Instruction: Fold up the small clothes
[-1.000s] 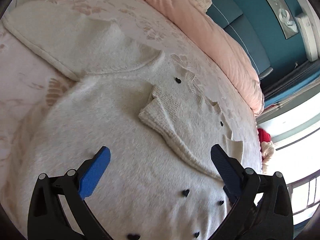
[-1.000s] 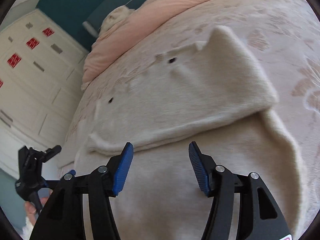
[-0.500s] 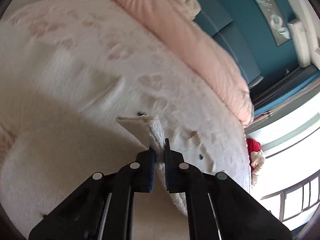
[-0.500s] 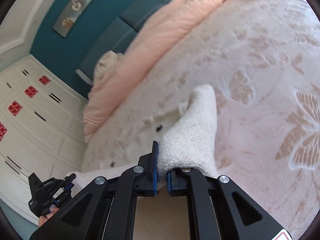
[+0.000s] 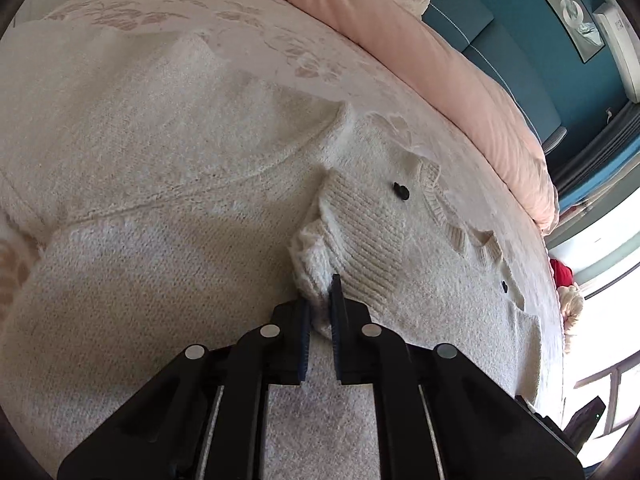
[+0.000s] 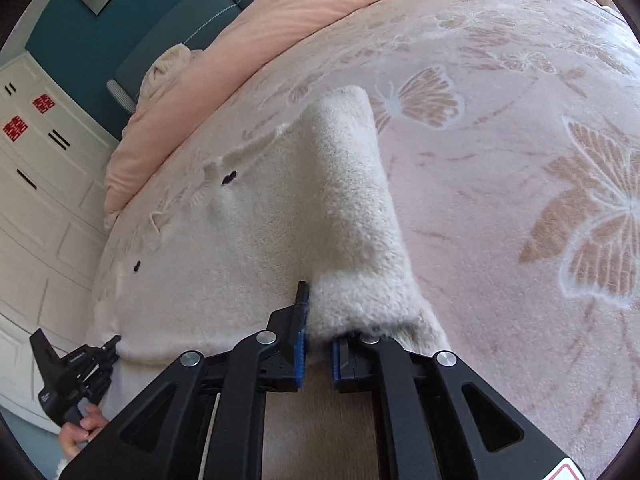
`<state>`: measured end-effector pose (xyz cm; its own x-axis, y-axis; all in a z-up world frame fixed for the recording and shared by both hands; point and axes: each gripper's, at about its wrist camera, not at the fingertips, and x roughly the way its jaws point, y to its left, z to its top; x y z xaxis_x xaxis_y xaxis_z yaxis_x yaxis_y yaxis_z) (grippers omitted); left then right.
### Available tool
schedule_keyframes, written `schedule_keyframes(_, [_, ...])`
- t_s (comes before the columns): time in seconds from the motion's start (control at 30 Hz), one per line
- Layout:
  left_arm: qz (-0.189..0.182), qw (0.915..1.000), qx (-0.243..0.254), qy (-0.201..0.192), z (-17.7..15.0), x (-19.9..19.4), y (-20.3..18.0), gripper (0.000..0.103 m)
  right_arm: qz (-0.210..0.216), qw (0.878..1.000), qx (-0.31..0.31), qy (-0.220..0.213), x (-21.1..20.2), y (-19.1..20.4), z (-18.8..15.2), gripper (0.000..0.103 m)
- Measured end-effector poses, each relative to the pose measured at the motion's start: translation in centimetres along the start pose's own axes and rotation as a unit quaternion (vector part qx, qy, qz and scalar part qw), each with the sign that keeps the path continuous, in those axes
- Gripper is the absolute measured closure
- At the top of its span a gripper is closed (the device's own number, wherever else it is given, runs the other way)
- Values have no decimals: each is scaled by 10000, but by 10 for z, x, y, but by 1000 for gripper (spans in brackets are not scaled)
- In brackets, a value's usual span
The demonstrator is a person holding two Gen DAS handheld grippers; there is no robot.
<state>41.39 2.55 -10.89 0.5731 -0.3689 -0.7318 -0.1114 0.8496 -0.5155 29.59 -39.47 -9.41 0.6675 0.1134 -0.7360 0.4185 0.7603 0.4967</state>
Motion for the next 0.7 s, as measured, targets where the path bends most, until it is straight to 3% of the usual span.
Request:
schedule_keyframes(0.03, [-40,10000,38,-30,0,0,1,94,-81,9999,8,-71,-11,1,-2,85])
schedule_keyframes(0.17, [-282,9988,233,-321,-11,0,9,94,-7,9978,-129,-645,-44,26,-5,84])
schedule_keyframes(0.23, [-372,9985,139,-372,-10,2,11,93,187,9967,-661,-441,-30,61,0,84])
schedule_keyframes(0.33, [-289,9983,246,-434,-11,2,7,93,87,9873,-1584,55,22,106,6,89])
schedule_keyframes(0.4, [-265,9983,277,-444,-12,3,7,93,-378,9845,-1700,184,48,97,9,94])
schedule_keyframes(0.43, [-269,9982,289,-452,-12,3,7,93,-650,9860,-1526,156,54,81,12,99])
schedule_keyframes(0.47, [-290,9981,286,-460,-13,4,8,93,-633,9914,-1141,106,51,55,16,103])
schedule_keyframes(0.5, [-320,9980,275,-466,-14,4,9,93,-475,9963,-710,45,42,30,18,103])
schedule_keyframes(0.6, [-426,9976,227,-494,-15,5,13,93,-758,9962,-309,-294,-5,-3,5,103])
schedule_keyframes(0.7, [-760,9961,-43,-452,-12,2,23,93,-915,9938,-560,-292,-40,16,-31,79])
